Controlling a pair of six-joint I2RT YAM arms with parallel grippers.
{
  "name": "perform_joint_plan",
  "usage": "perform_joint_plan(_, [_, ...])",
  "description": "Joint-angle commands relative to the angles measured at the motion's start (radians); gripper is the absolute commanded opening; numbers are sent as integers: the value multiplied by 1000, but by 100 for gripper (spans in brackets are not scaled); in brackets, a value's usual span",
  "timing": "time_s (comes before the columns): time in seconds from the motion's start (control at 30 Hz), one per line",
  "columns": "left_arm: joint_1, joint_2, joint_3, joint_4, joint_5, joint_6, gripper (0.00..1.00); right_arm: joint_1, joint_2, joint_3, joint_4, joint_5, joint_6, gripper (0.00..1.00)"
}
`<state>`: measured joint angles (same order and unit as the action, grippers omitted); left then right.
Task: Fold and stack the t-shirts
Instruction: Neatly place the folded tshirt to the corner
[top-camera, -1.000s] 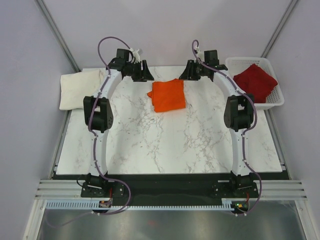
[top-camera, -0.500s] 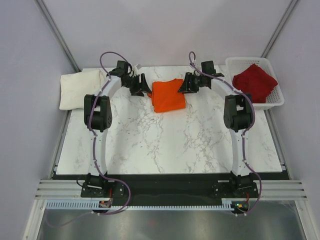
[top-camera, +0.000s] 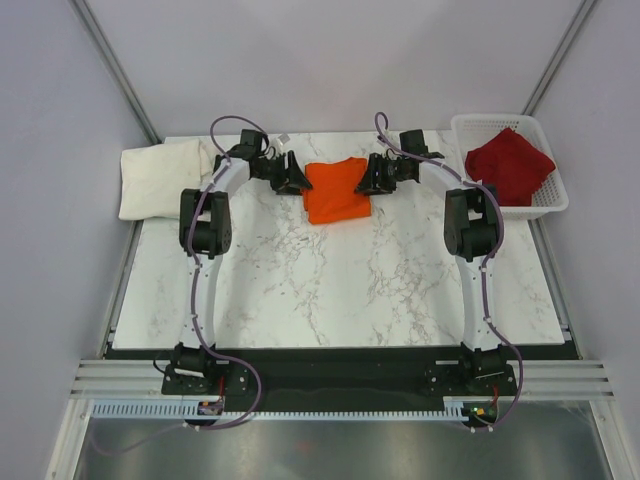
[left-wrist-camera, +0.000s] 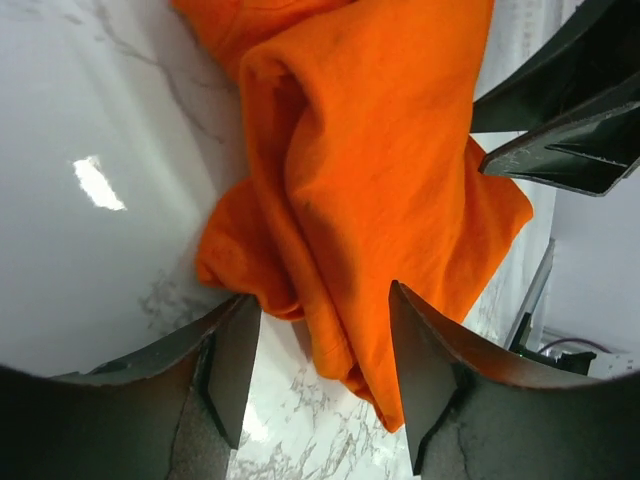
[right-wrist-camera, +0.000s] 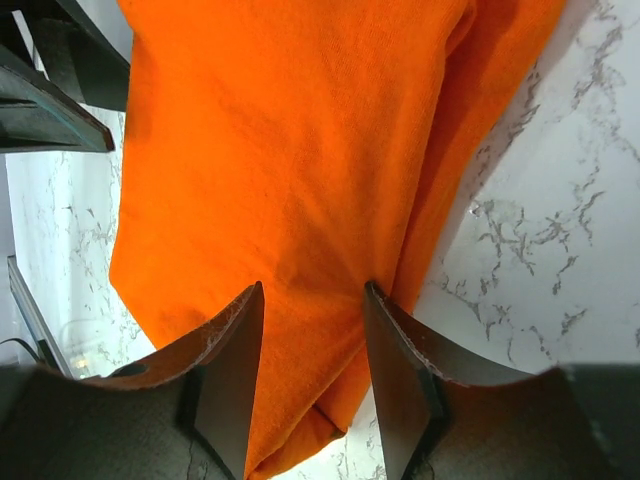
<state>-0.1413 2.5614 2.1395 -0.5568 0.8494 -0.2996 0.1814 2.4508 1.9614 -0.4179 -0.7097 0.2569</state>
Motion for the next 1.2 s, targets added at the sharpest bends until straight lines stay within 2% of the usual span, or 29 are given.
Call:
perform_joint_plan(0.0, [-46,71,16,29,52,-24,61,4,37,13,-25,41,-36,53])
perform_joint_plan(0.17, [-83,85,13,58,88,-59,51,6,47,7,-28,41,-38,53])
perform_joint_plan(0.27, [-86,91,26,69,79,-56,39,6,45,2,-28,41,-38,53])
perform_joint_plan(0.37, [-84,91,49,61,66,-30,24,7,33,1,-28,38,-41,53])
perform_joint_plan(0.4, [-84,88,53,54,48,-7,12,6,16,2,-30,35,-44,54])
perform_joint_plan(0.47, [-81,63,60,17,25,25,3,0,-13,16,-30,20,-50,54])
perform_joint_plan(0.6, [-54,-32,53,-80,-10,143,2,-36,-152,42,-59,9,-132,55])
perform_joint_plan(0.8, [78,-176,-20,-202,-44,238,2,-85,-318,-8,-128,44,-214,56])
perform_joint_plan(0.9, [140,-167,46,-337,-111,338,2,-102,-386,-99,-131,58,-223,57])
perform_joint_plan(0.93, [191,-162,92,-365,-127,364,2,-105,-400,-113,-131,61,-229,57])
perform_joint_plan(1.0, [216,-155,137,-452,-180,440,2,-112,-439,-146,-131,72,-232,57])
perform_joint_plan(1.17, [266,-95,364,-635,-294,571,2,-114,-492,-179,-130,67,-231,57])
